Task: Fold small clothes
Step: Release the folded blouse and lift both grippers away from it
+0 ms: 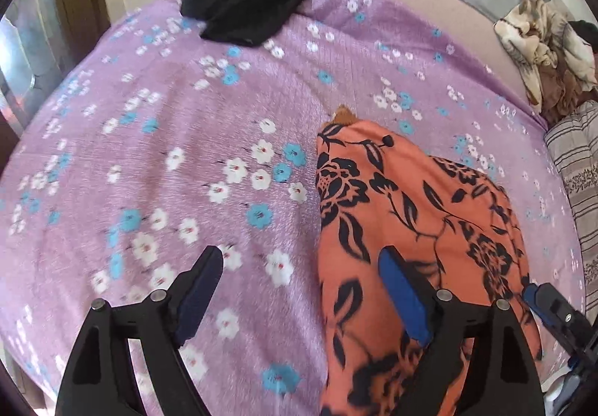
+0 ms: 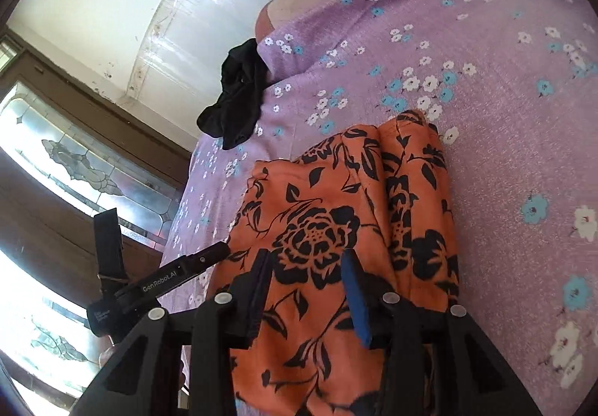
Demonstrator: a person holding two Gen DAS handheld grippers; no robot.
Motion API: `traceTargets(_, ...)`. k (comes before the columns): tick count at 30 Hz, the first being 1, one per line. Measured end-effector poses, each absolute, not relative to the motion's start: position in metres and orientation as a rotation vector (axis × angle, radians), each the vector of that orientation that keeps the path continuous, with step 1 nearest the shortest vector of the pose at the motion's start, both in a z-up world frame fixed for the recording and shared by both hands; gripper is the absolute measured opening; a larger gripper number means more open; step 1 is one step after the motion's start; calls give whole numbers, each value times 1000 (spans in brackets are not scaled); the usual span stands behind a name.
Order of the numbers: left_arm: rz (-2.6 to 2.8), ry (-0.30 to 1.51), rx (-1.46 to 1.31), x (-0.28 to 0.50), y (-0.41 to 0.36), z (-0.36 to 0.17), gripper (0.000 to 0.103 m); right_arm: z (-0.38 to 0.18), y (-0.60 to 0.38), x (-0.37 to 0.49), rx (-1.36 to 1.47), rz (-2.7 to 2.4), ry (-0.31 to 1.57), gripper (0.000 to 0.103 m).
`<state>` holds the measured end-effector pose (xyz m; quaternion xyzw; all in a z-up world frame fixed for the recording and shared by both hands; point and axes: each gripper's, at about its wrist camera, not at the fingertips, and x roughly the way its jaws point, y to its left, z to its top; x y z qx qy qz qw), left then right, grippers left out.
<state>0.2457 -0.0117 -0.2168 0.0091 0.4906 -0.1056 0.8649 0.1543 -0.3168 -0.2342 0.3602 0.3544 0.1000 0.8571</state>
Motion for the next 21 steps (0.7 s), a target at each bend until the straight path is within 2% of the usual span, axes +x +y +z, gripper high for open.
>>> traceTargets(4, -248, 935, 49, 199, -11, -198, 88, -214, -306, 118, 641, 166, 689, 42)
traceTargets(6, -236, 937, 101, 176, -13, -210, 88, -222, -301, 110, 616, 156, 737, 42)
traceTargets(9, -203, 1033, 209, 165, -24, -247, 89, -264, -301, 118, 723, 187, 896, 41)
traceTargets(14, -183, 947, 231, 146, -18, -230, 89, -251, -301, 102, 712, 170, 879, 41)
traceTargets(17, -158, 893, 226, 121, -16, -216, 88, -236, -299, 79, 691, 156, 846, 47)
traceTargets(19, -139, 853, 238, 105, -16, -202, 88, -226, -298, 69, 679, 143, 822, 55)
traceTargets(21, -120, 820, 248, 92, -17, -187, 88, -210, -296, 59, 638, 129, 794, 55)
